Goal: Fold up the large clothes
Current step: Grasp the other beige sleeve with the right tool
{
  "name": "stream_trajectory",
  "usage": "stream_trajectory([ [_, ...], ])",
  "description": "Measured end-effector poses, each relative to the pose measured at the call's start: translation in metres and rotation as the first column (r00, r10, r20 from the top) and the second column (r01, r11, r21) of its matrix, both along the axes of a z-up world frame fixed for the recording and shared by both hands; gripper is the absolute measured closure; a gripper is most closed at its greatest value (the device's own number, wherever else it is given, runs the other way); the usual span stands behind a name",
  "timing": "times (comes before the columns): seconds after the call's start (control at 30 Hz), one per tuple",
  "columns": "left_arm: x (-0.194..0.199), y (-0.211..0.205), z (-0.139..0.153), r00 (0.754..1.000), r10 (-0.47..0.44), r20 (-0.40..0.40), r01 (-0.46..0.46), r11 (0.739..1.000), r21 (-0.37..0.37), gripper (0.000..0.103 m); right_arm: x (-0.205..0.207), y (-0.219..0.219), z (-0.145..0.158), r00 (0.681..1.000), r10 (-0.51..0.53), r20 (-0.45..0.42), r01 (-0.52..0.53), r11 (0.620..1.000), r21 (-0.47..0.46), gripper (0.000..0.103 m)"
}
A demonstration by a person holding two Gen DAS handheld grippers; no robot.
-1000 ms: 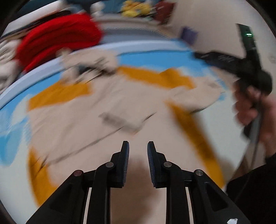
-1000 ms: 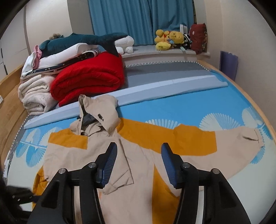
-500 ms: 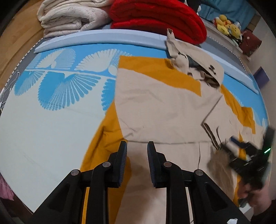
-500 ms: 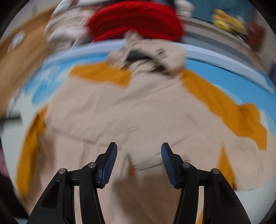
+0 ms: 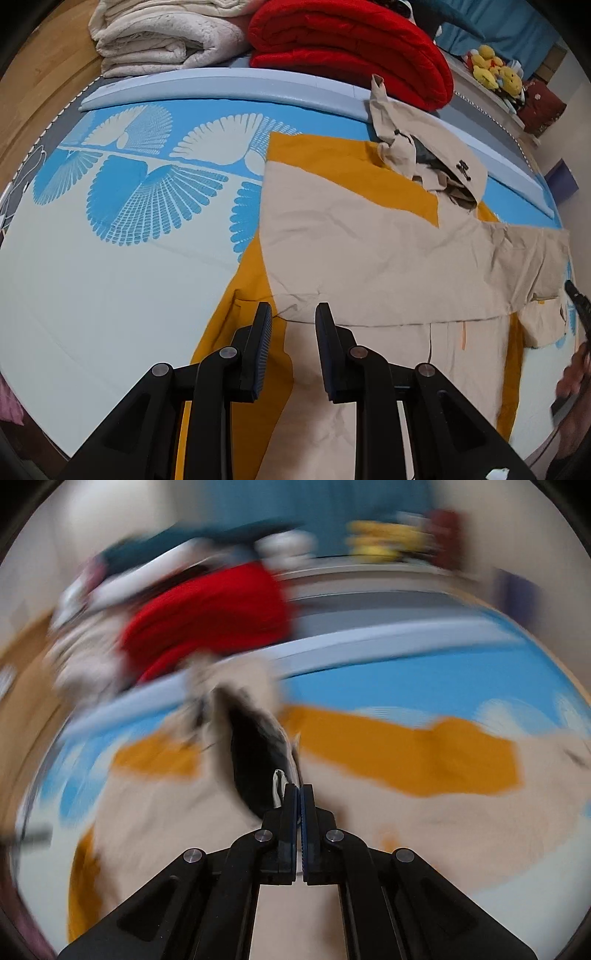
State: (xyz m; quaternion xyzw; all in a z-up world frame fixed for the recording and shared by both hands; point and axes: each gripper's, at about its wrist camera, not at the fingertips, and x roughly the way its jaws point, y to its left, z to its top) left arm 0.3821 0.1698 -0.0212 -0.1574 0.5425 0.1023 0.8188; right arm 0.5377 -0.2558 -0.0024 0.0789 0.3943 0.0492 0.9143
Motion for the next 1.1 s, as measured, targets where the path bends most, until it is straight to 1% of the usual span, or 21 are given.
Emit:
stream_trajectory([
  [0.03, 0.000, -0.003, -0.002, 1.000, -0.006, -0.006, 0.006, 1.000, 0.000, 0.082, 0.003, -0.029, -0.002, 0.993, -0.117, -0.008, 0.116, 0.993, -0.023, 0.099],
  [0.07, 0.001, -0.004, -0.003, 1.000, -0.008, -0.009, 0.008, 1.000, 0.000, 0.082, 0.005, -0.048, -0.003, 0.978, -0.208, -0.011, 0.207, 0.977, -0.056, 0.098],
  [0.1, 0.001, -0.007, -0.006, 1.000, -0.013, -0.014, 0.013, 1.000, 0.002, 0.082, 0.006, -0.065, -0.006, 0.958, -0.286, -0.016, 0.284, 0.956, -0.070, 0.098],
  [0.13, 0.002, -0.008, -0.007, 1.000, -0.015, -0.017, 0.015, 1.000, 0.003, 0.082, 0.007, -0.081, -0.011, 0.943, -0.329, -0.037, 0.328, 0.944, -0.043, 0.097],
  [0.17, 0.002, -0.009, -0.008, 1.000, -0.015, -0.021, 0.016, 1.000, 0.002, 0.082, 0.010, -0.088, -0.016, 0.941, -0.332, -0.058, 0.332, 0.943, -0.013, 0.096],
  [0.23, 0.004, -0.011, -0.011, 1.000, -0.017, -0.026, 0.017, 1.000, 0.000, 0.082, 0.021, -0.093, -0.029, 0.952, -0.283, -0.115, 0.290, 0.956, 0.047, 0.094],
  [0.3, 0.004, -0.012, -0.012, 0.999, -0.021, -0.027, 0.021, 1.000, 0.004, 0.082, 0.035, -0.089, -0.053, 0.966, -0.184, -0.184, 0.206, 0.973, 0.106, 0.091],
  [0.37, 0.005, -0.016, -0.015, 0.999, -0.028, -0.033, 0.029, 1.000, 0.006, 0.082, 0.042, -0.078, -0.075, 0.964, -0.098, -0.245, 0.141, 0.976, 0.165, 0.084],
  [0.4, 0.005, -0.017, -0.016, 0.999, -0.032, -0.035, 0.033, 0.999, 0.005, 0.082, 0.048, -0.073, -0.091, 0.957, -0.058, -0.283, 0.112, 0.978, 0.178, 0.083],
  [0.47, 0.006, -0.020, -0.018, 0.998, -0.046, -0.038, 0.046, 0.999, 0.002, 0.082, 0.050, -0.067, -0.116, 0.945, -0.048, -0.322, 0.101, 0.984, 0.149, 0.081],
  [0.53, 0.006, -0.023, -0.020, 0.998, -0.054, -0.043, 0.054, 0.999, 0.005, 0.082, 0.053, -0.072, -0.138, 0.923, -0.061, -0.381, 0.115, 0.986, 0.121, 0.081],
  [0.57, 0.007, -0.024, -0.020, 0.997, -0.057, -0.044, 0.058, 0.998, 0.006, 0.082, 0.051, -0.079, -0.140, 0.916, -0.090, -0.391, 0.143, 0.984, 0.110, 0.080],
  [0.6, 0.007, -0.025, -0.021, 0.997, -0.062, -0.045, 0.062, 0.998, 0.006, 0.082, 0.049, -0.086, -0.137, 0.911, -0.107, -0.398, 0.168, 0.978, 0.121, 0.080],
  [0.63, 0.008, -0.025, -0.021, 0.997, -0.065, -0.046, 0.066, 0.998, 0.007, 0.082, 0.047, -0.093, -0.130, 0.916, -0.102, -0.389, 0.174, 0.972, 0.155, 0.080],
  [0.67, 0.008, -0.026, -0.020, 0.997, -0.064, -0.045, 0.065, 0.998, 0.006, 0.082, 0.045, -0.097, -0.122, 0.924, -0.100, -0.368, 0.171, 0.971, 0.166, 0.080],
  [0.73, 0.008, -0.028, -0.018, 0.997, -0.069, -0.038, 0.069, 0.998, 0.001, 0.082, 0.034, -0.116, -0.090, 0.958, -0.119, -0.263, 0.158, 0.978, 0.135, 0.080],
  [0.8, 0.008, -0.034, -0.017, 0.995, -0.090, -0.033, 0.090, 0.996, 0.007, 0.082, 0.025, -0.142, -0.071, 0.970, -0.148, -0.194, 0.172, 0.978, 0.115, 0.078],
  [0.83, 0.007, -0.039, -0.017, 0.994, -0.105, -0.032, 0.105, 0.994, 0.012, 0.082, 0.019, -0.162, -0.065, 0.969, -0.186, -0.166, 0.204, 0.974, 0.102, 0.076],
  [0.93, 0.005, -0.052, -0.020, 0.989, -0.145, -0.040, 0.146, 0.989, 0.022, 0.082, 0.005, -0.223, -0.061, 0.949, -0.288, -0.126, 0.297, 0.953, 0.065, 0.072],
  [1.0, 0.004, -0.059, -0.023, 0.985, -0.164, -0.045, 0.166, 0.986, 0.024, 0.082, 0.000, -0.263, -0.067, 0.922, -0.369, -0.120, 0.375, 0.927, 0.028, 0.071],
  [1.1, 0.004, -0.071, -0.026, 0.980, -0.194, -0.049, 0.195, 0.980, 0.030, 0.082, -0.013, -0.327, -0.078, 0.871, -0.477, -0.113, 0.483, 0.875, 0.027, 0.070],
])
